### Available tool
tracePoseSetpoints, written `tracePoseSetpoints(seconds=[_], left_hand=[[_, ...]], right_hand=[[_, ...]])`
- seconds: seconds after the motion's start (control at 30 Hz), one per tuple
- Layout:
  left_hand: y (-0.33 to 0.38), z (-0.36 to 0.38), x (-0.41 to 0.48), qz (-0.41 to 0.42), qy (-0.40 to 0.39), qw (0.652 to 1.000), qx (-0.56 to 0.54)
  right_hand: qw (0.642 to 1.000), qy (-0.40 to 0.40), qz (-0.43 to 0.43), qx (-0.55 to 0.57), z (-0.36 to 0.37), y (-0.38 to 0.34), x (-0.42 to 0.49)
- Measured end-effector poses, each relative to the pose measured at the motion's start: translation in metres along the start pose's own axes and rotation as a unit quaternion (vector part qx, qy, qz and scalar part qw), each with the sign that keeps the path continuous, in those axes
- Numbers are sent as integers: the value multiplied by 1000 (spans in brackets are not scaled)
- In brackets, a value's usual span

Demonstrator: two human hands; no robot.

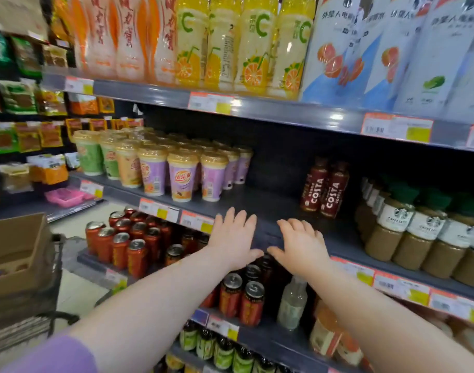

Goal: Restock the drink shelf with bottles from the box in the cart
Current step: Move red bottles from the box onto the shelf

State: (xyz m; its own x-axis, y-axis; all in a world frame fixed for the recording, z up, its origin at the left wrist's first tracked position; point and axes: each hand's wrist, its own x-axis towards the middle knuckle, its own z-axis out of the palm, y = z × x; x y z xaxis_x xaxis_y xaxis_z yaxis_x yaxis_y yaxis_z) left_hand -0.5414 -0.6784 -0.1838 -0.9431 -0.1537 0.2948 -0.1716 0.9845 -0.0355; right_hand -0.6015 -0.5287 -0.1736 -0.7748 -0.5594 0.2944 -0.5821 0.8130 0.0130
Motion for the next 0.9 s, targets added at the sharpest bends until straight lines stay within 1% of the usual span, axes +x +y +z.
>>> tracePoseSetpoints(seconds=[0.13,0.27,0.43,0.57,0.7,0.9], left_hand=[[-21,7,-73,-66,-59,996,24],[-48,8,-127,-124,-108,985,42],[-74,1,-181,-156,-108,981,41],[-109,-4,-224,-180,-107,977,33],[-172,-9,-274,-208,-106,972,24],[-303,-16,-377,-278,-125,952,34]], right_hand=[[997,-42,-50,27,12,-42,-43],[993,-54,-92,50,18,-79,-74],[988,-76,-125,49,18,-121,-100],[984,-81,-157,35,18,-169,-111],[978,-89,-183,42,20,-246,-116],[963,-127,-229,64,33,-410,-125]])
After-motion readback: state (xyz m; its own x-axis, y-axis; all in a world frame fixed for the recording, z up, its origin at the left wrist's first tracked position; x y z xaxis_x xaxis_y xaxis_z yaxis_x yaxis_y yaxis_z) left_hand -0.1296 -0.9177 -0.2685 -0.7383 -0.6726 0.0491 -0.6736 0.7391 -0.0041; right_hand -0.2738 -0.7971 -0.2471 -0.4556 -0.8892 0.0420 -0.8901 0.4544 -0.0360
